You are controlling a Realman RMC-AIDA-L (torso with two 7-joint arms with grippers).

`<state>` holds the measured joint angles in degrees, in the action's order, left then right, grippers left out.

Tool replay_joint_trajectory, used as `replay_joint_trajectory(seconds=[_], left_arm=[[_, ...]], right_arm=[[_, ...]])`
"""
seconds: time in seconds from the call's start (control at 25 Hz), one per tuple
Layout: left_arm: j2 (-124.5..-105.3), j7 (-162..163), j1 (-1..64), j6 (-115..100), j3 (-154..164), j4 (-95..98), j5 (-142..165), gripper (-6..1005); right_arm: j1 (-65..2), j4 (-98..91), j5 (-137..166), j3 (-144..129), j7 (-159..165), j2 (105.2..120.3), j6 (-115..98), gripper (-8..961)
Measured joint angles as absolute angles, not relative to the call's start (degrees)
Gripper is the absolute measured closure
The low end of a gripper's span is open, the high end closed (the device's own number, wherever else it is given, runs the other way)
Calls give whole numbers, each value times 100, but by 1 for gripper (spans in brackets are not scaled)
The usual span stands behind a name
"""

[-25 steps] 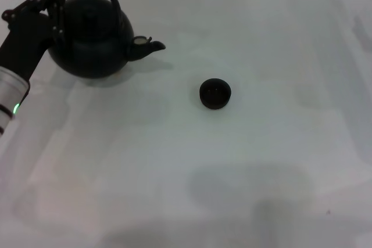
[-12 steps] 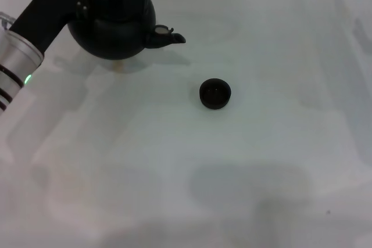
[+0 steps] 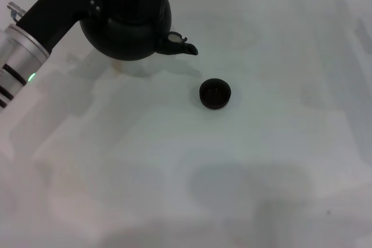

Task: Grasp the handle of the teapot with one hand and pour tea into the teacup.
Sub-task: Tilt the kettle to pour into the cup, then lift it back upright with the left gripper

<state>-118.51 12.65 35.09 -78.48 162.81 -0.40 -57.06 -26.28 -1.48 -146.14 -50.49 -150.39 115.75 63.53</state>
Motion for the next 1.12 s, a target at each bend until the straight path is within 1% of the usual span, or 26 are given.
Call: replay_joint_trajectory(seconds=[0.52, 1.12], left_arm=[[-11880, 693, 3533, -7832, 16286, -33, -5487, 876], [-11883, 686, 3688, -7513, 16286, -53, -5206, 877]], right_arm=[[-2683, -167, -14639, -5044, -14739, 11567, 6424, 85], [-2828, -167, -14648, -5045, -14535, 11603, 6418, 85]])
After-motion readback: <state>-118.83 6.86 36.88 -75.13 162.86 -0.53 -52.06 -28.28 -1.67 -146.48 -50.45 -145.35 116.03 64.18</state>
